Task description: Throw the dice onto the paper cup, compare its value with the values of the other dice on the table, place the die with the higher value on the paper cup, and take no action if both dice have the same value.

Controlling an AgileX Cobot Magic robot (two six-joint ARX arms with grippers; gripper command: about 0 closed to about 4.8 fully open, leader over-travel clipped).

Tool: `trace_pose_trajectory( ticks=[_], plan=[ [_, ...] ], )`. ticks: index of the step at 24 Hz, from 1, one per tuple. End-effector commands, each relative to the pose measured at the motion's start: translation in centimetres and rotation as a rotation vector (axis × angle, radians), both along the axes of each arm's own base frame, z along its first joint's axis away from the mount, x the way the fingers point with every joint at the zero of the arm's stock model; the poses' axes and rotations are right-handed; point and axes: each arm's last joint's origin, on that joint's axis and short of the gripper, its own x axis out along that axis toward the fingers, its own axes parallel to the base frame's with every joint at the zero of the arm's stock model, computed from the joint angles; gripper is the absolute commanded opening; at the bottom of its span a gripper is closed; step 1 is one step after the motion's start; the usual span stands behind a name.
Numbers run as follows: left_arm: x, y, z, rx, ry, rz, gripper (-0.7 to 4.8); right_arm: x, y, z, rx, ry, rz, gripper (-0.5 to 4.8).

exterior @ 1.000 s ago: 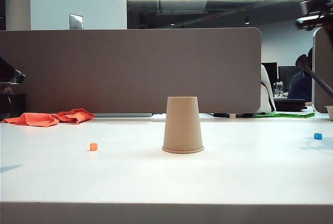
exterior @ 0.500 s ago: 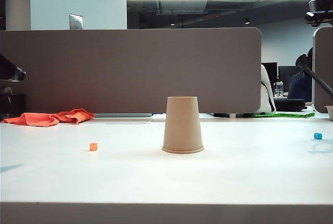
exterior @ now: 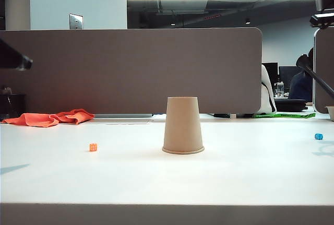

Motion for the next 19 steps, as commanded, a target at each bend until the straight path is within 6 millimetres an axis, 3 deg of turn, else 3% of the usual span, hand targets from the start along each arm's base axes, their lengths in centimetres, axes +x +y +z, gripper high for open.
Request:
trace_pose_trajectory(
  ticks=[1,12,16,19],
  plan=[
    [0.2,-0.1,0.5,0.004,-0.044,-0.012,-0.05,0.1,0.0,0.1,-0.017,-0.018,0.012,-0.01],
    [3.4,-0.9,-1.9,0.023,0.032,-0.085,-0.03,-1.1,0.0,-1.5,-0.008,-0.067,0.029,-0.01],
    [4.7,-1.3,-3.3,0.120,0.045,-0.177,0.86,-1.4,0.1,-1.6,0.013,-0.072,0.050,-0.02],
    [5.4,-1.5,-4.1,0.188,0.007,-0.198,0.88,-1.4,0.1,-1.6,0.028,-0.076,0.064,-0.01]
  ],
)
